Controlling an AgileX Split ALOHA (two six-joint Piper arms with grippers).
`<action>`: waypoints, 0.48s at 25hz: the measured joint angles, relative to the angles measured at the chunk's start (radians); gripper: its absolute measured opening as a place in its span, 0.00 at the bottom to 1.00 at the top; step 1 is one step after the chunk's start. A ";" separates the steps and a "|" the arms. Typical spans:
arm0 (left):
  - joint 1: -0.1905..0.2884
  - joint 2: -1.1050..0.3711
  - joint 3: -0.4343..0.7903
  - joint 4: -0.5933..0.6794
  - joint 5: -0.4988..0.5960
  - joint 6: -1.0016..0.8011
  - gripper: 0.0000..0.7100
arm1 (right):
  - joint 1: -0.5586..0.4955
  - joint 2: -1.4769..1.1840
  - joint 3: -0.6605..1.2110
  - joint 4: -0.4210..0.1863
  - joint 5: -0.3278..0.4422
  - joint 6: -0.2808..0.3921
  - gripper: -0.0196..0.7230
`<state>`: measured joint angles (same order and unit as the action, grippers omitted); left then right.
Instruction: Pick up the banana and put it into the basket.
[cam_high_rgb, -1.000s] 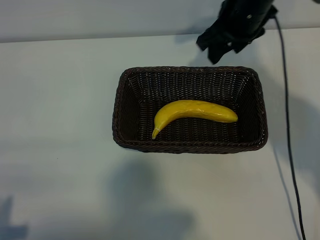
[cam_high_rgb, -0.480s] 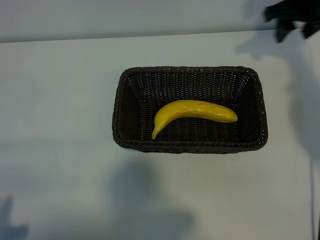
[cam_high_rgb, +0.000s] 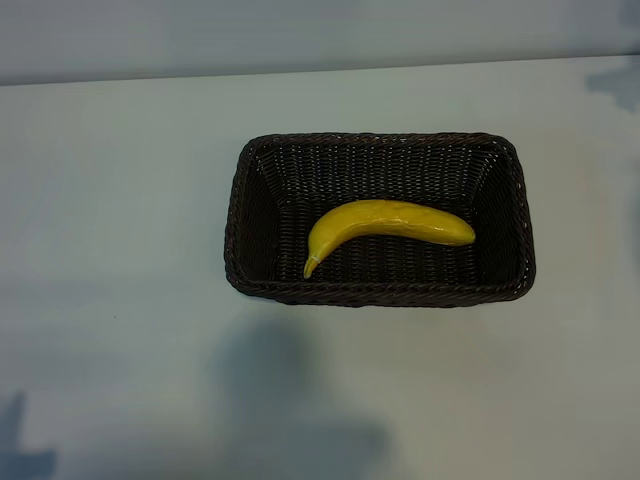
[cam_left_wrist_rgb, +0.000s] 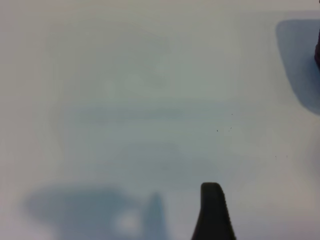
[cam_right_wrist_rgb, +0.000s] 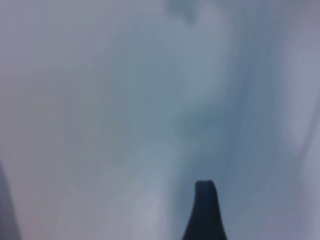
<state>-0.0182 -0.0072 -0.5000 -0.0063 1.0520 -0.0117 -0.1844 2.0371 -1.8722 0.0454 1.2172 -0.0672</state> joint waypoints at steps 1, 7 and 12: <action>0.000 0.000 0.000 0.000 0.000 0.000 0.76 | -0.004 -0.010 0.005 0.003 0.000 -0.002 0.79; 0.000 0.000 0.000 0.000 0.000 0.000 0.76 | -0.004 -0.140 0.157 0.004 -0.001 -0.045 0.79; 0.000 0.000 0.000 0.000 0.000 -0.002 0.76 | -0.004 -0.308 0.384 0.000 -0.003 -0.050 0.79</action>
<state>-0.0182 -0.0072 -0.5000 -0.0063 1.0520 -0.0137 -0.1882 1.7287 -1.4881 0.0453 1.2141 -0.1176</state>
